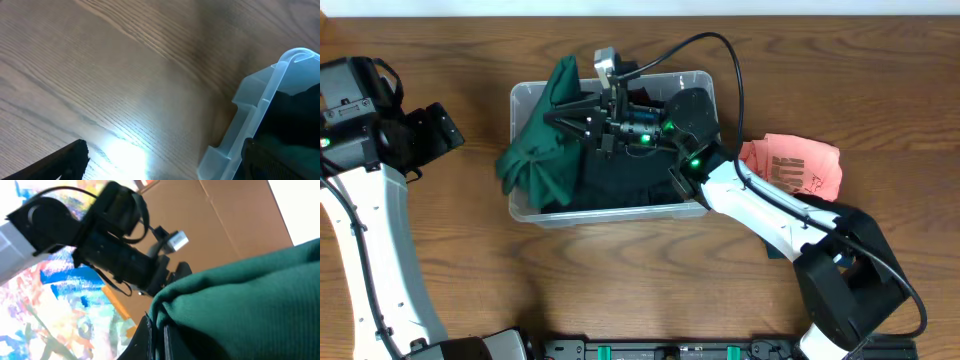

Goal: Pack container
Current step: 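Carry the green shirt with the right gripper and lay it in the bin, then press the green shirt flat in the bin with the right gripper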

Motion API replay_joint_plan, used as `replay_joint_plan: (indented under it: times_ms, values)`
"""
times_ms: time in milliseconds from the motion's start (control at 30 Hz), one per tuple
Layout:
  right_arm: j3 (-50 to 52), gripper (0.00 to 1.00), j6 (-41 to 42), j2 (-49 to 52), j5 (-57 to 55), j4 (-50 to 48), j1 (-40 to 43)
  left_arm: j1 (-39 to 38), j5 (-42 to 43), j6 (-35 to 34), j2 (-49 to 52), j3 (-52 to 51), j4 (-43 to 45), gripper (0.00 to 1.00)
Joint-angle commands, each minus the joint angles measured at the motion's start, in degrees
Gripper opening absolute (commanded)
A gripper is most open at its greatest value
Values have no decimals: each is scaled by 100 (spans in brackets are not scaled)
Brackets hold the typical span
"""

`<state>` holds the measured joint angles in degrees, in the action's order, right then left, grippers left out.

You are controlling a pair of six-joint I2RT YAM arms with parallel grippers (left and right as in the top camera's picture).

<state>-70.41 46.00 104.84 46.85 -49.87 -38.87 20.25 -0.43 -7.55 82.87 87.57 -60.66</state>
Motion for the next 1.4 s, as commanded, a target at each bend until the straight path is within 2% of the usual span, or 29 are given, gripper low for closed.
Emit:
replay_joint_plan:
  times_ms: [0, 200, 467, 733, 900, 1100, 1133, 1167, 1200, 1267, 1367]
  values:
    - [-83, 1, -46, -13, -96, 96, -13, 26, -48, -48, 20, -7, -17, 98]
    - [-83, 1, -339, -13, 387, 859, 262, 26, -48, -46, 20, -7, -17, 98]
    - [-83, 1, -1624, -15, 511, 3589, 1209, 24, -48, -46, 20, -7, -15, 98]
    - [-83, 1, -1781, -28, 1696, 4754, 2234, 26, -48, -46, 20, -7, -15, 98]
    - [-83, 2, -2157, -94, 2264, 5851, 2511, 26, -48, -46, 20, -7, -15, 98]
    - [-83, 1, -3637, -459, 1912, 7823, 2531, 26, -48, -46, 20, -7, -17, 98]
    - [-83, 3, -3814, -522, 1729, 8024, 2531, 26, -48, -46, 20, -7, -17, 98]
    - [-83, 12, -3943, -586, 1580, 8166, 2531, 24, -48, -46, 20, -7, -15, 98]
    - [-83, 15, -4089, -680, 1453, 8282, 2531, 26, -48, -46, 20, -7, -15, 98]
    - [-83, 13, -4284, -837, 1436, 8356, 2531, 26, -48, -46, 20, -7, -15, 98]
    - [-83, 3, -4610, -1180, 1196, 8511, 2531, 24, -48, -46, 20, -7, -17, 98]
